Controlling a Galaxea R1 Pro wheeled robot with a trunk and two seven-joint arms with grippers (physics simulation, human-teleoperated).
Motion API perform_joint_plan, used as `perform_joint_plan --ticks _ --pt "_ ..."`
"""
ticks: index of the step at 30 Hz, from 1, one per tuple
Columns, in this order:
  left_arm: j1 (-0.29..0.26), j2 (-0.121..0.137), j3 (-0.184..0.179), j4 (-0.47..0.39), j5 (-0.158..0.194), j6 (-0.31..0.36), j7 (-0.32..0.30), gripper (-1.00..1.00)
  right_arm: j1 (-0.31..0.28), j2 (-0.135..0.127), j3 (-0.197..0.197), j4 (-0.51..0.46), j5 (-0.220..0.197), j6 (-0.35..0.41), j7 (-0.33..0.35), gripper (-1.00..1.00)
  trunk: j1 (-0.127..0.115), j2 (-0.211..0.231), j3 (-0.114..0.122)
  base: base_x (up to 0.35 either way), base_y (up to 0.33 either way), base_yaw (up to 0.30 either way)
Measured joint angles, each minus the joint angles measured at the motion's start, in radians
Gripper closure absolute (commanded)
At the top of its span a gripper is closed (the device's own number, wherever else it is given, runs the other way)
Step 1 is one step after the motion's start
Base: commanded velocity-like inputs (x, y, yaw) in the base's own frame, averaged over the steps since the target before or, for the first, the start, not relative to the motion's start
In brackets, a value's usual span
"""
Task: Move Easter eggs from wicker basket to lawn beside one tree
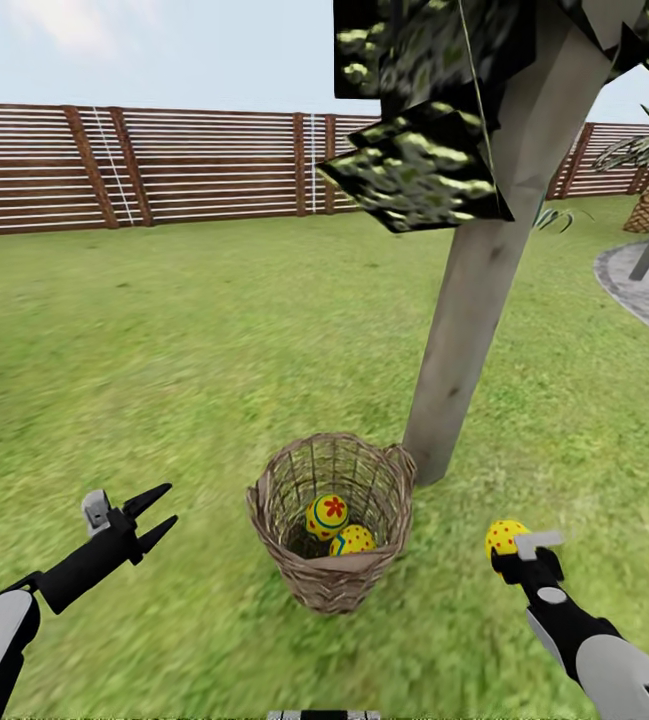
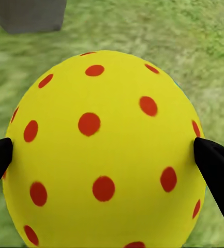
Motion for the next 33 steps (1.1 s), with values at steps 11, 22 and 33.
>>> perform_joint_plan --ticks 11,22,33 --pt "0.0 -0.017 -0.033 0.001 -0.002 0.0 0.005 -1.0 -0.006 0.003 -0.001 -0.002 -0.009 0.044 -0.006 1.0 0.005 -0.003 -0.043 0.0 0.0 0.0" --pt "0.0 -0.015 -0.033 0.01 0.001 -0.004 0.0 -1.0 -0.005 0.009 0.001 -0.013 -0.001 -0.015 -0.002 1.0 0.005 -0.003 -0.05 0.112 0.0 0.0" --pt "0.0 -0.015 -0.029 0.007 0.008 -0.006 -0.003 -1.0 -0.004 0.009 0.001 -0.011 -0.001 -0.015 0.0 1.0 0.006 -0.003 -0.05 0.244 0.0 0.0"
